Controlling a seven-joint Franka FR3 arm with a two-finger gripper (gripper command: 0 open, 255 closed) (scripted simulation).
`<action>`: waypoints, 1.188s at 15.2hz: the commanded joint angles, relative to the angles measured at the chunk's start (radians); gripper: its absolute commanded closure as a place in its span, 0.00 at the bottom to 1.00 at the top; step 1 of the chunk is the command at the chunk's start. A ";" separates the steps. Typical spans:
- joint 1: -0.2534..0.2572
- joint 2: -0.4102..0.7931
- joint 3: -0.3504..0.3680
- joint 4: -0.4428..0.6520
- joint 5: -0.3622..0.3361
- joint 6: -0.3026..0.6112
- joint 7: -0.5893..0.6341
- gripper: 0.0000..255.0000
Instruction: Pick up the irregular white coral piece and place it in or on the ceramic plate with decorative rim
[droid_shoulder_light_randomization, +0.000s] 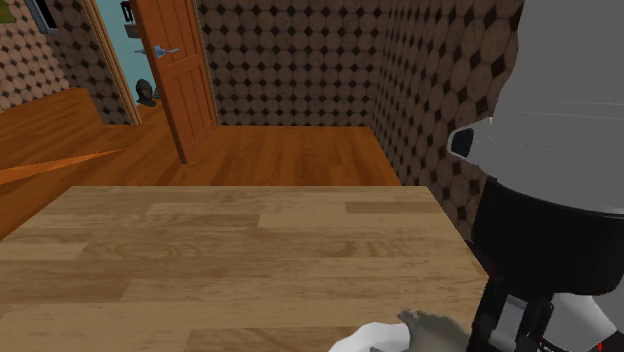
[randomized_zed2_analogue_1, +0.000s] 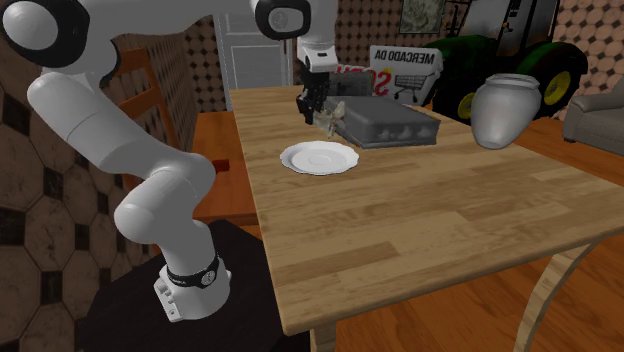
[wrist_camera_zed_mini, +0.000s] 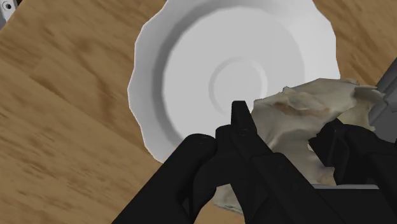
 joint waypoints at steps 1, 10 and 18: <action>0.024 -0.036 0.023 -0.008 0.026 -0.009 0.042 1.00; 0.036 -0.050 0.059 -0.114 0.062 0.082 0.012 1.00; 0.045 -0.046 0.101 -0.209 0.101 0.178 -0.021 1.00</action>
